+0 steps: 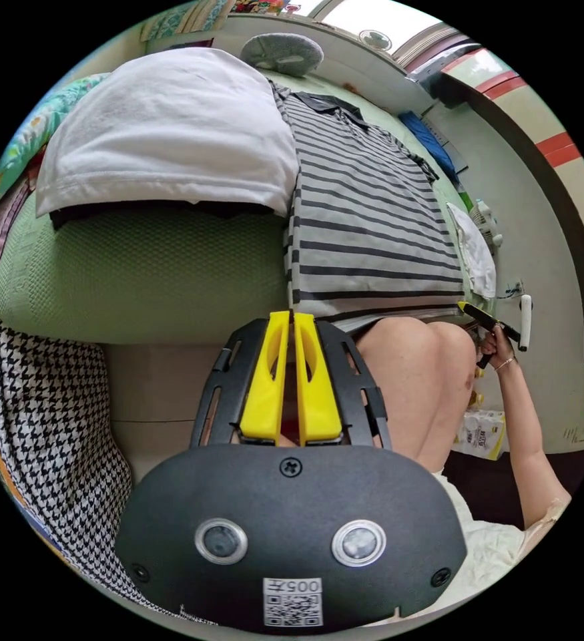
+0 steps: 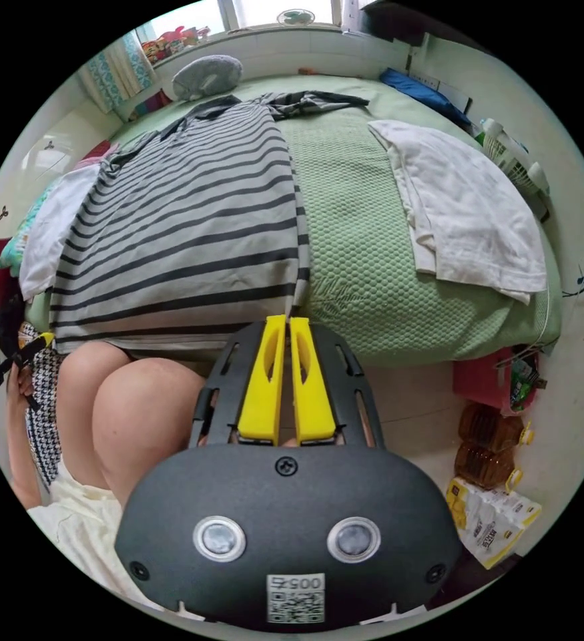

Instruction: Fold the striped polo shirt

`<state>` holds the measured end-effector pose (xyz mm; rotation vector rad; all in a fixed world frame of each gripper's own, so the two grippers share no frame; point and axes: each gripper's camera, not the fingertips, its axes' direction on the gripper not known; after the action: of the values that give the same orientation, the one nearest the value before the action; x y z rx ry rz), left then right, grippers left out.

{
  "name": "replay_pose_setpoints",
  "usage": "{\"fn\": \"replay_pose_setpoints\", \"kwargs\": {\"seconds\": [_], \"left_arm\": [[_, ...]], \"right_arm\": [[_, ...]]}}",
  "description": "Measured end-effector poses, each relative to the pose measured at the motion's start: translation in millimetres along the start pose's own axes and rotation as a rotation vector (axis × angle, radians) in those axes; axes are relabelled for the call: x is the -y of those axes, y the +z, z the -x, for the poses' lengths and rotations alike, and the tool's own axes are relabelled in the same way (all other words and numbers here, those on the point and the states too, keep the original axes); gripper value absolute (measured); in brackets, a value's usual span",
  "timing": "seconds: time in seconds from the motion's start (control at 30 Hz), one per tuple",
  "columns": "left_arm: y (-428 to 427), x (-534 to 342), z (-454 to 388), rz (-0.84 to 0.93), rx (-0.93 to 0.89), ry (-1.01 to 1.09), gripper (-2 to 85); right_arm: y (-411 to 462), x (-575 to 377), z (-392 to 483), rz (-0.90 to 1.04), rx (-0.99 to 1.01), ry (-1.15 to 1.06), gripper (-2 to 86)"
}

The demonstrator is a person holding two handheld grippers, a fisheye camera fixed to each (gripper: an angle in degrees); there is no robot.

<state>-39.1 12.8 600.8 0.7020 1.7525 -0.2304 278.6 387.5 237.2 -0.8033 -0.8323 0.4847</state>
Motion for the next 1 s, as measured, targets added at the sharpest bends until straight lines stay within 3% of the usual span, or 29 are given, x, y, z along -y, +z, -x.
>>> {"fn": "replay_pose_setpoints", "kwargs": {"seconds": [0.2, 0.5, 0.73, 1.0], "left_arm": [[-52, 21, -29, -0.07, -0.108, 0.119, 1.0], [-115, 17, -66, -0.13, -0.068, 0.24, 0.5], [-52, -1, -47, 0.038, -0.212, 0.143, 1.0], [2, 15, -35, 0.164, -0.137, 0.065, 6.8]], "right_arm": [[-58, 21, -32, -0.094, 0.225, 0.037, -1.7], [-141, 35, -57, -0.135, 0.131, -0.028, -1.6], [-104, 20, -58, 0.037, 0.092, -0.073, -1.6], [-12, 33, -36, 0.301, -0.018, -0.165, 0.7]]}}
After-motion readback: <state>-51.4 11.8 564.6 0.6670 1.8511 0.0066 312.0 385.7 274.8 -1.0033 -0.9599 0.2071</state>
